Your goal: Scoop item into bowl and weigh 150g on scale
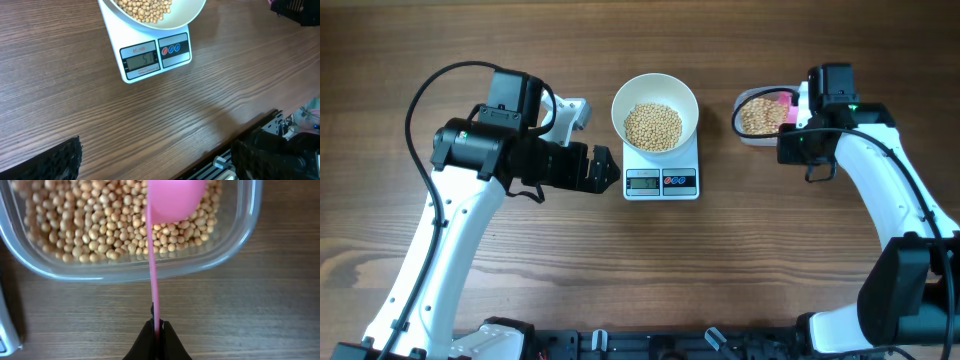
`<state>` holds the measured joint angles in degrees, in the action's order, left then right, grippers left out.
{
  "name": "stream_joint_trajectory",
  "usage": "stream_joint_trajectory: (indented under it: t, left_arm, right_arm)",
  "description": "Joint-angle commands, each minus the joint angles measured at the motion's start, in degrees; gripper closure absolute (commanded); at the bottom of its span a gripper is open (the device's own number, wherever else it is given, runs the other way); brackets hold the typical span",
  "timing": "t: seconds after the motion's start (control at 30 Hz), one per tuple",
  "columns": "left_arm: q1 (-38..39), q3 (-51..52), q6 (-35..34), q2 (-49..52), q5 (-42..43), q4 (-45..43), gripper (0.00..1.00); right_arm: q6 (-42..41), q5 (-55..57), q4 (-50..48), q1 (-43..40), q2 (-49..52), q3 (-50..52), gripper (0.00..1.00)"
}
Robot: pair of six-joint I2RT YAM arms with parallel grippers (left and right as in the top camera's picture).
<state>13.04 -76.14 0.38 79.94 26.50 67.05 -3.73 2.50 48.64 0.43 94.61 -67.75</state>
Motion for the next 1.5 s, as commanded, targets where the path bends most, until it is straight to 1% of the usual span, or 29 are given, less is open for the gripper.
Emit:
stream_joint_trajectory:
  t: [0.0,0.1,0.27,0.37,0.5,0.7,0.9,1.27,1.47]
  left_arm:
    - [0.2,0.0,0.9,0.5,0.9,-0.2,0.0]
    - [0.2,0.0,0.9,0.5,0.9,-0.2,0.0]
    - [0.2,0.0,0.9,0.5,0.9,-0.2,0.0]
    - [0.2,0.0,0.9,0.5,0.9,-0.2,0.0]
    - [0.2,0.0,0.9,0.5,0.9,-0.2,0.0]
    - [0.2,0.0,0.9,0.5,0.9,-0.2,0.0]
    - [0.2,0.0,0.9,0.5,0.9,-0.2,0.0]
    - [0.2,0.0,0.9,0.5,0.9,-0.2,0.0]
    - [0.2,0.0,0.9,0.5,0.9,-0.2,0.0]
  right_arm:
    - [-1.6,3.3,0.3,-0.5,1.1,0.7,0.96]
    - [0.6,-1.6,-0.7,-0.5,1.1,0.7,0.96]
    - [-0.2,-12.6,-3.7,-0.5,1.1,0.7,0.96]
    - [-2.5,-14.1,-4.2,-0.5,1.1,0.7,0.96]
    - [-2.5,-15.6,-3.8,-1.2,1.2,0.7,0.96]
    - [-5.5,-22.9,-3.7,-5.6,2.6,0.7,0.96]
    - [-5.3,-33.2,-4.3,-10.9,3.5,0.7,0.96]
    - [-5.3,-37.8,-4.5,-11.8,3.7,0.8,0.96]
    - [-5.4,-39.9,-4.5,-11.8,5.6,0.8,0.96]
